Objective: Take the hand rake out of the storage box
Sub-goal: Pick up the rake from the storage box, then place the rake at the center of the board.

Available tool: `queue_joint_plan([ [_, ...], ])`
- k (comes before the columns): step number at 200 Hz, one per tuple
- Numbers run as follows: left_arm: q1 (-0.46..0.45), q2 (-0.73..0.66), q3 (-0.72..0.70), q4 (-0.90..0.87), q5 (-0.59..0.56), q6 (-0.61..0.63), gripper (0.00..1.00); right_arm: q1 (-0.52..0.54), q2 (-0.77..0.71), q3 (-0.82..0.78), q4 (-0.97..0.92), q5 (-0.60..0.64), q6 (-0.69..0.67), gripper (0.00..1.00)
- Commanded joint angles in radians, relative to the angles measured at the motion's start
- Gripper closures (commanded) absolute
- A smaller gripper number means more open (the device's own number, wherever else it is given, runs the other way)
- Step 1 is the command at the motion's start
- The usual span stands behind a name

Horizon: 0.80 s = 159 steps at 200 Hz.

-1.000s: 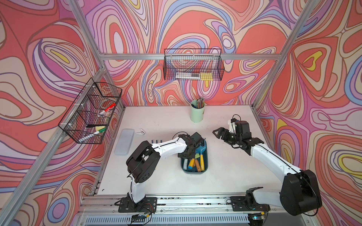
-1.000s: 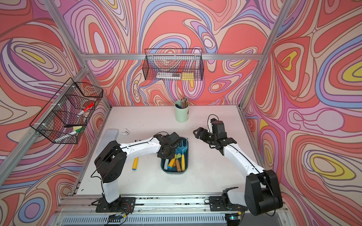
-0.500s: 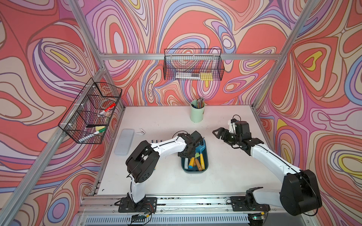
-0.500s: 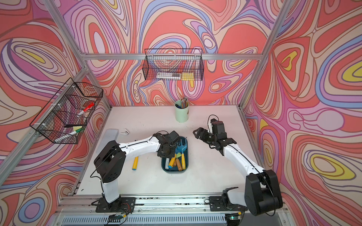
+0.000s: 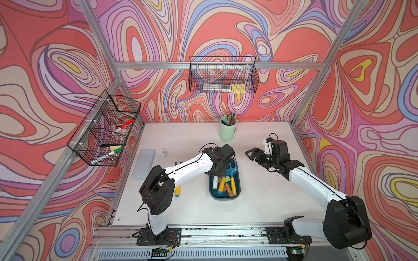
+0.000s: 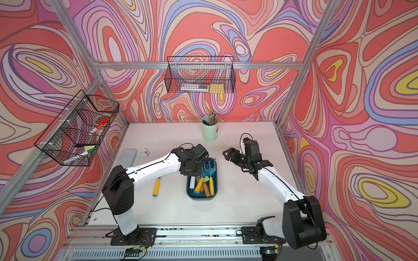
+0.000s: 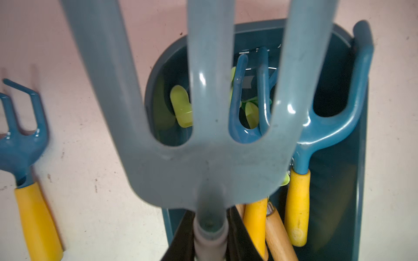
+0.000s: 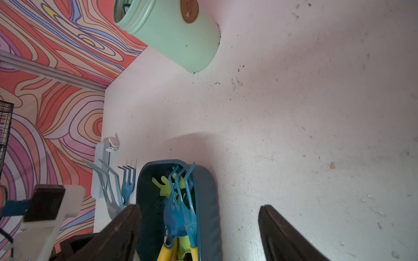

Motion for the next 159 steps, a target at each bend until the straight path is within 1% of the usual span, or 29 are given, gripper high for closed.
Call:
queue_joint_plan([
  [1, 0.011, -0.064, 0.037, -0.106, -0.031, 0.05, 0.96, 0.0, 0.018, 0.004, -0.001, 0.003, -0.014, 0.17],
  [51, 0.111, -0.213, -0.073, -0.13, 0.001, 0.087, 0.95, 0.002, 0.019, 0.005, -0.004, 0.001, -0.016, 0.17],
  [78, 0.171, -0.253, -0.14, -0.126, 0.022, 0.111, 0.95, 0.005, 0.025, 0.009, -0.003, 0.001, -0.014, 0.17],
  [91, 0.197, -0.265, -0.183, -0.101, 0.05, 0.115, 0.95, 0.009, 0.028, 0.012, -0.003, 0.001, -0.014, 0.17],
  [103, 0.222, -0.269, -0.225, -0.068, 0.075, 0.113, 0.95, 0.011, 0.031, 0.015, -0.003, 0.001, -0.014, 0.17],
  [123, 0.237, -0.252, -0.277, -0.029, 0.077, 0.118, 0.95, 0.016, 0.034, 0.019, -0.009, 0.004, -0.018, 0.17],
  [159, 0.251, -0.173, -0.322, 0.024, 0.091, 0.12, 0.95, 0.019, 0.029, 0.026, -0.021, 0.009, -0.025, 0.17],
])
